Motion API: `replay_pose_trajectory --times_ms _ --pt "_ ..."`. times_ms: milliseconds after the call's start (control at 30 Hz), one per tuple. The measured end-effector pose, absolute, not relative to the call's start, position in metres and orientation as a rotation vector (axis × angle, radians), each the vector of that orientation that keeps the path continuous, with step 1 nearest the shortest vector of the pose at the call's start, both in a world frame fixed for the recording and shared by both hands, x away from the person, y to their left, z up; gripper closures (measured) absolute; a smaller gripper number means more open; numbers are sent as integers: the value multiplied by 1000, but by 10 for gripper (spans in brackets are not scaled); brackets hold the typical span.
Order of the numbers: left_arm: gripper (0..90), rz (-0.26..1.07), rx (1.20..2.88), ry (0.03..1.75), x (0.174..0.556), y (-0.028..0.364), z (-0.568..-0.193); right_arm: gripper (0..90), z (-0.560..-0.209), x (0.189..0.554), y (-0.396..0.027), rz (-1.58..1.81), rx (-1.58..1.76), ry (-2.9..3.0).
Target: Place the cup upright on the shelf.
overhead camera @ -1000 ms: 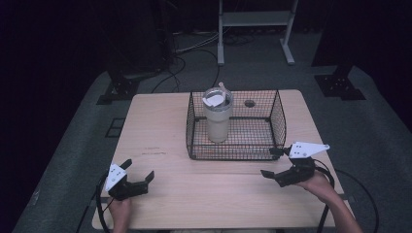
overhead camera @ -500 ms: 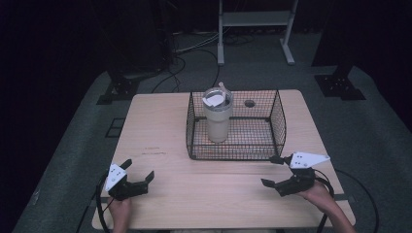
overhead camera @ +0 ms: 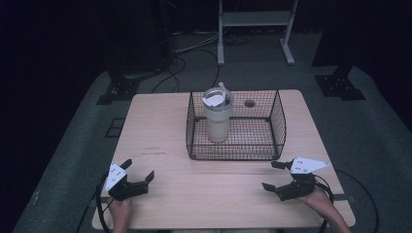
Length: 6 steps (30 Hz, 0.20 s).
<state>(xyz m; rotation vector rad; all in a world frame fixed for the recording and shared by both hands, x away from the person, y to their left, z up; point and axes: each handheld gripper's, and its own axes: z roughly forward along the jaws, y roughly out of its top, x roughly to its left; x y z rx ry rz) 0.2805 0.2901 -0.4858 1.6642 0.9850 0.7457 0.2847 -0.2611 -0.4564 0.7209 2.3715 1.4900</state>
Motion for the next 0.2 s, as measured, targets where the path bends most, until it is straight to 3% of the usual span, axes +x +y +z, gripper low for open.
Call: replay_pose_trajectory --times_ms 200 --pt "0 748 1666 988 280 290 -486 136 -463 281 -267 1542 784 2290"
